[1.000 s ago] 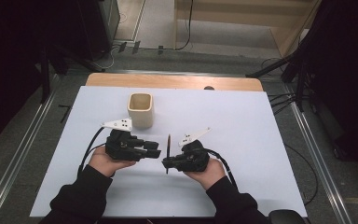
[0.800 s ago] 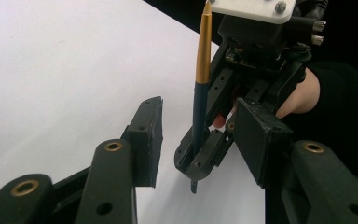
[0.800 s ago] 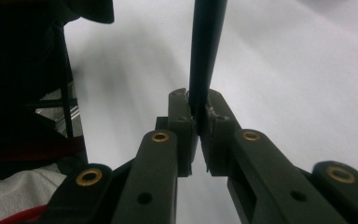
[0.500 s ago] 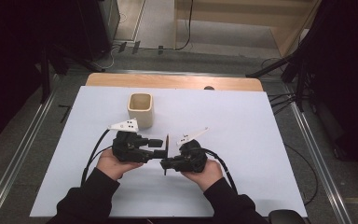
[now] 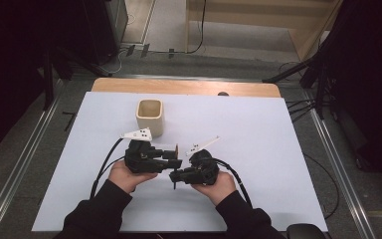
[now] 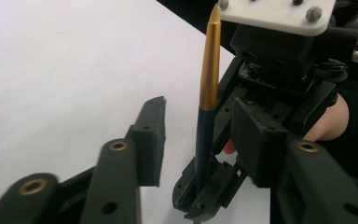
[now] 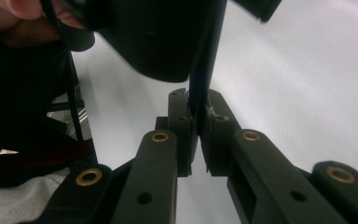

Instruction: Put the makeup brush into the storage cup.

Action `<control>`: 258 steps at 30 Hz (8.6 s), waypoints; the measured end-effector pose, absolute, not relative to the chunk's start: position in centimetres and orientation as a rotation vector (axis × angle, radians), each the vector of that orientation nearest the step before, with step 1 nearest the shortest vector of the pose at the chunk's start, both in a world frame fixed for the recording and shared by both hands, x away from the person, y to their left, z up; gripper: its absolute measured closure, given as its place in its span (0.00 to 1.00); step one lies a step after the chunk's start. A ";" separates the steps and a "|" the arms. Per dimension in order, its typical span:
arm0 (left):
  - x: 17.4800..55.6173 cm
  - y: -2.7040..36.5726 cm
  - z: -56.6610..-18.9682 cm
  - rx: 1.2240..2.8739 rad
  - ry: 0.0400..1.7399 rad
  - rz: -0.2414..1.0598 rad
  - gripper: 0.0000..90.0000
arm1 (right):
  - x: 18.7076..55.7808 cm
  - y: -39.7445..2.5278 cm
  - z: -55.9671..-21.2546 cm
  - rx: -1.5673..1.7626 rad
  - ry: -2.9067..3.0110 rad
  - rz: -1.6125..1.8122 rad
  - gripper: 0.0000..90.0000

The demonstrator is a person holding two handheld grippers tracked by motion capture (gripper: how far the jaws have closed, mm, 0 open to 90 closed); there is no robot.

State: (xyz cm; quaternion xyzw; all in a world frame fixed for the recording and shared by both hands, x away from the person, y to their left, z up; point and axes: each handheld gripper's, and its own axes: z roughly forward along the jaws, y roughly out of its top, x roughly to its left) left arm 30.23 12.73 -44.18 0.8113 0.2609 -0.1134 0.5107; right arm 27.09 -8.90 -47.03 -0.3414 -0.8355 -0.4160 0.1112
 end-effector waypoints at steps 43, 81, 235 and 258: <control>30.6 13.1 -44.5 1.940 0.724 -0.297 0.93 | 26.6 -9.1 -47.2 -0.942 -2.589 -1.346 0.48; 30.2 14.3 -43.5 1.988 0.738 -0.274 0.93 | 26.0 -12.3 -46.6 -0.829 -2.764 -1.360 0.27; 42.4 17.5 -34.2 1.954 0.923 -0.117 0.93 | 22.3 -24.1 -48.3 -1.114 -2.780 -1.268 0.27; 46.7 16.5 -31.9 1.928 0.967 -0.048 0.93 | 22.2 -24.2 -48.2 -1.129 -2.776 -1.278 0.27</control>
